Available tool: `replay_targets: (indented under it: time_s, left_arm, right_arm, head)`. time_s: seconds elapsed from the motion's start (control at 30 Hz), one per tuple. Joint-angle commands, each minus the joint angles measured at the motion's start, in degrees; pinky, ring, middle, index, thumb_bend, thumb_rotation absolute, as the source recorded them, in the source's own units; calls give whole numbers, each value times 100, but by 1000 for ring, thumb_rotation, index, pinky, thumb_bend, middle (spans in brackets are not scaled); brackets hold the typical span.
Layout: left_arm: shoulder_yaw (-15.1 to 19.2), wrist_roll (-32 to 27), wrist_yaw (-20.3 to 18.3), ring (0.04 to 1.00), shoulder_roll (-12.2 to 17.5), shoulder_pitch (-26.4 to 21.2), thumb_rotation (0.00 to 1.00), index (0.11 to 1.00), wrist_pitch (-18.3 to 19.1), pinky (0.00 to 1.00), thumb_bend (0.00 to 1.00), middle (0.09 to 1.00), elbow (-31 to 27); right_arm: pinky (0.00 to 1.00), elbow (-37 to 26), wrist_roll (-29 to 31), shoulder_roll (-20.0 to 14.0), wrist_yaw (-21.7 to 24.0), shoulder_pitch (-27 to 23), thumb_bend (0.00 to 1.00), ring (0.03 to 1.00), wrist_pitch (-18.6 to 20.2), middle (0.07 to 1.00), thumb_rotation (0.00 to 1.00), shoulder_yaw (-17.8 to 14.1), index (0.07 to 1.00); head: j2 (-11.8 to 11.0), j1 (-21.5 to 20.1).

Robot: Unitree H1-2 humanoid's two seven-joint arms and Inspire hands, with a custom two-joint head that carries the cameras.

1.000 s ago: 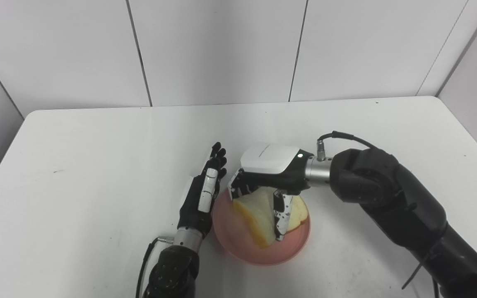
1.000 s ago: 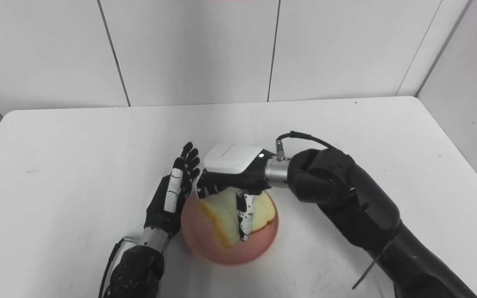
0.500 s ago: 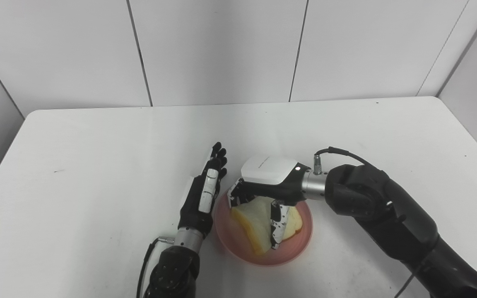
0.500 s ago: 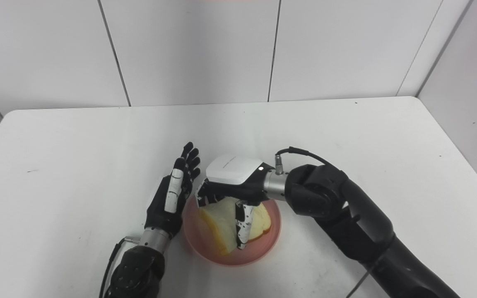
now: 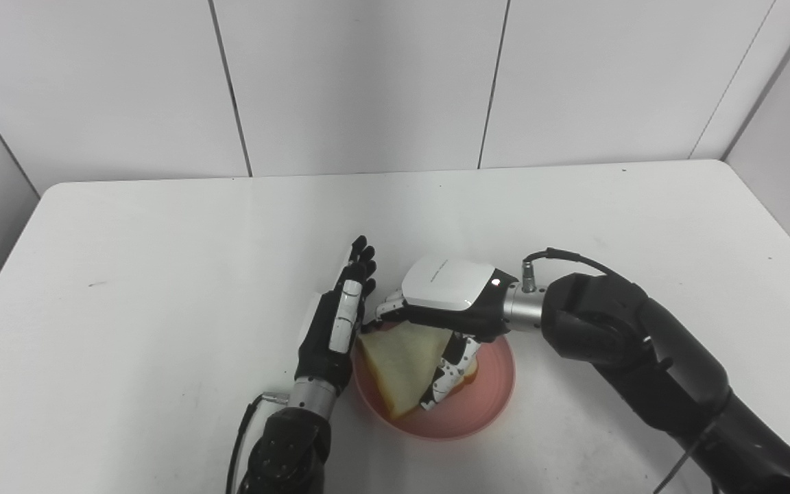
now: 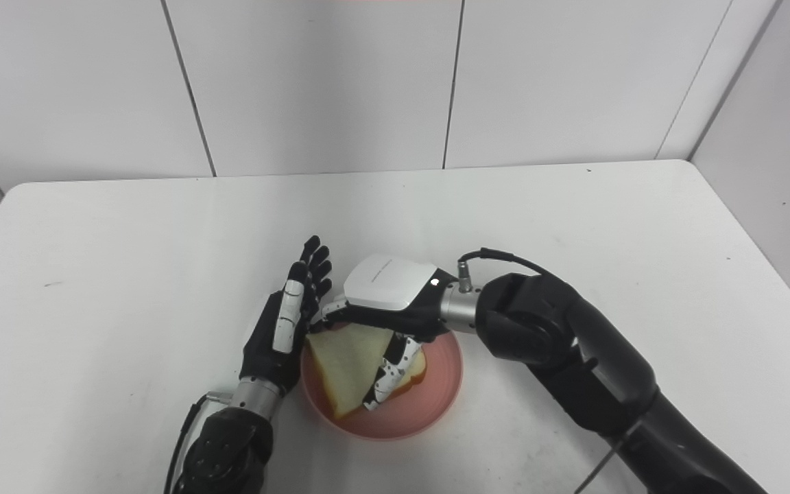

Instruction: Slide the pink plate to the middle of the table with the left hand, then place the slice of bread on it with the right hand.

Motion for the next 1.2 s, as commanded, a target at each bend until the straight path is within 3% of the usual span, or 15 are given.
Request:
replay_targets:
  time_s: [0.0,0.33,0.53,0.97,1.17]
  left_arm:
    - [-9,-5,5,1000,-97,-31,1000,992,19,1000,803,1000,31]
    - [7,-9,18,1000,-95,-21,1000,974,18,1000,808,995,34]
    - [28,-68,7,1000,-117,-10,1000,978,128,1000,827,1000,-20]
    - [15,-37,-5,1000,-60,6,1000,988,10,1000,807,999,14]
    - [37,-95,-36,1000,-45,65,1000,985,78,1000,810,996,-61]
  right_arm:
    - [726,-184,39,-75,43,-272,874,792,-57,826,555,-45,807]
    - [778,-304,-85,-91,371,-308,908,823,128,841,544,-40,812]
    - [798,-389,5,-197,542,-375,922,825,103,839,587,-117,827]
    - [851,-1022,323,-486,707,-291,965,856,597,864,643,-746,879]
    - [815,-1303,752,-455,549,14,948,847,1232,865,634,-1269,876]
  head:
    - [3,15]
    - [8,-4]
    - [16,-12]
    - [-8,-11]
    - [-14,12]
